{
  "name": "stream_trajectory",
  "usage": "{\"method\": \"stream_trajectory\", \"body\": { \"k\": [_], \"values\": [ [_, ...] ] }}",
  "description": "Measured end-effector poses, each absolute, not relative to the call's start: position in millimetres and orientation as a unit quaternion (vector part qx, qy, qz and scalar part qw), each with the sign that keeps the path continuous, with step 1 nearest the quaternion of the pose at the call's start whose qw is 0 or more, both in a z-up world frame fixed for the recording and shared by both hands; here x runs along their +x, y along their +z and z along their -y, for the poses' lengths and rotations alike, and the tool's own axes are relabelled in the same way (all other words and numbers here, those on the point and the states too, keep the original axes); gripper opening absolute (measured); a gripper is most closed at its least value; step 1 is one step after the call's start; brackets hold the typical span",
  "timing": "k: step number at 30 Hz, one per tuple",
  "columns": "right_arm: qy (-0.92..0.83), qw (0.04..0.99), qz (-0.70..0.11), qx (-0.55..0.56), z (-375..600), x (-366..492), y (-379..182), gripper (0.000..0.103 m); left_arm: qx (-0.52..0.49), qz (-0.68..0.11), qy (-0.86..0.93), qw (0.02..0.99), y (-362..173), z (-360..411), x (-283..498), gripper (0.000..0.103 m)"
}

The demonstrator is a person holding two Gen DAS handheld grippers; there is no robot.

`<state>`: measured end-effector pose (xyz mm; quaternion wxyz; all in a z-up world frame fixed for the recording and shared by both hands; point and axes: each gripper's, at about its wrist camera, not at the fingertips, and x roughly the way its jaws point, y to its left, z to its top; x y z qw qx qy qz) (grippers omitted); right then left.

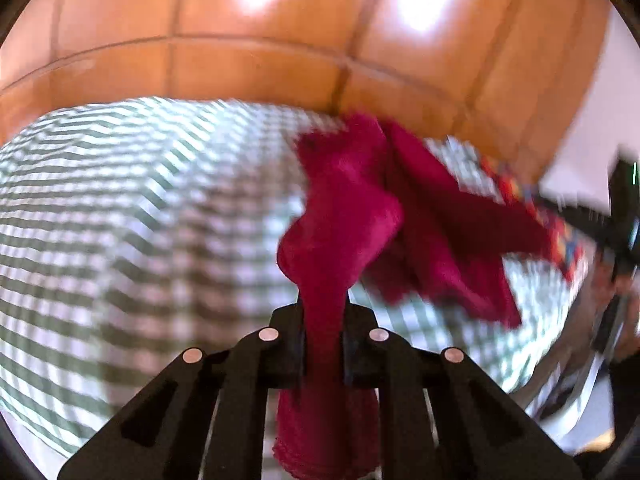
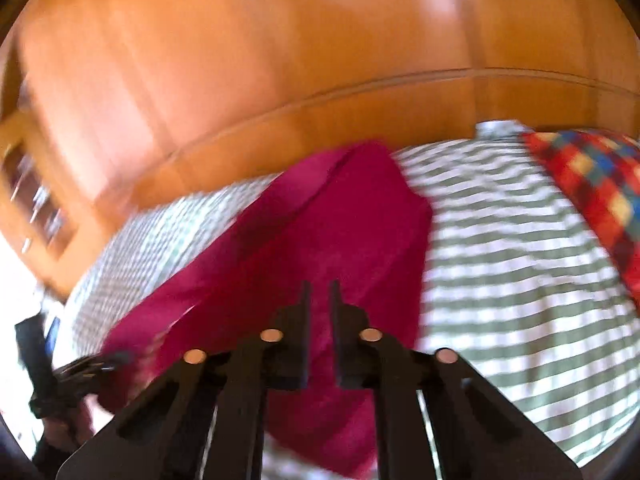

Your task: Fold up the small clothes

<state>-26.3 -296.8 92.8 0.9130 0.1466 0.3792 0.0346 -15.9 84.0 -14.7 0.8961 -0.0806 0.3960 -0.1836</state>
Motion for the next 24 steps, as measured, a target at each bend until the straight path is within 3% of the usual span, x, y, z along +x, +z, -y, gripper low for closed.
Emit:
{"method": "stream_trajectory", "body": {
  "k": [7, 11, 12, 13, 14, 15, 18, 21, 24],
  "values": [
    [-0.102, 0.906, -0.379, 0.16, 393, -1, 89, 0.003, -0.162, -0.327, -0.074, 0.928, 38, -169, 68, 0.011],
    [-0.087, 0.898, -0.399, 0.167, 394, 2, 80, 0.005, -0.167, -0.303, 0.025, 0.938, 60, -205, 129, 0.011],
    [-0.072, 0.895, -0.406, 0.169, 387, 3, 75, 0.022, -0.174, -0.306, 0.045, 0.935, 62, -215, 145, 0.012],
    [-0.059, 0.893, -0.414, 0.168, 376, 5, 69, 0.054, -0.174, -0.311, 0.059, 0.932, 63, -220, 167, 0.013],
    [-0.053, 0.892, -0.417, 0.169, 369, 5, 64, 0.064, -0.165, -0.315, 0.074, 0.932, 63, -221, 181, 0.019],
    [-0.041, 0.891, -0.418, 0.175, 359, 5, 60, 0.067, -0.154, -0.316, 0.096, 0.931, 63, -220, 194, 0.031],
    [0.011, 0.877, -0.446, 0.181, 322, 8, 41, 0.067, -0.145, -0.317, 0.121, 0.929, 58, -215, 219, 0.059],
    [0.068, 0.849, -0.481, 0.208, 287, 15, 19, 0.066, -0.149, -0.319, 0.106, 0.93, 51, -208, 211, 0.064],
    [0.129, 0.809, -0.531, 0.216, 243, 25, -10, 0.045, -0.145, -0.347, 0.049, 0.925, 24, -180, 192, 0.063]
  ]
}}
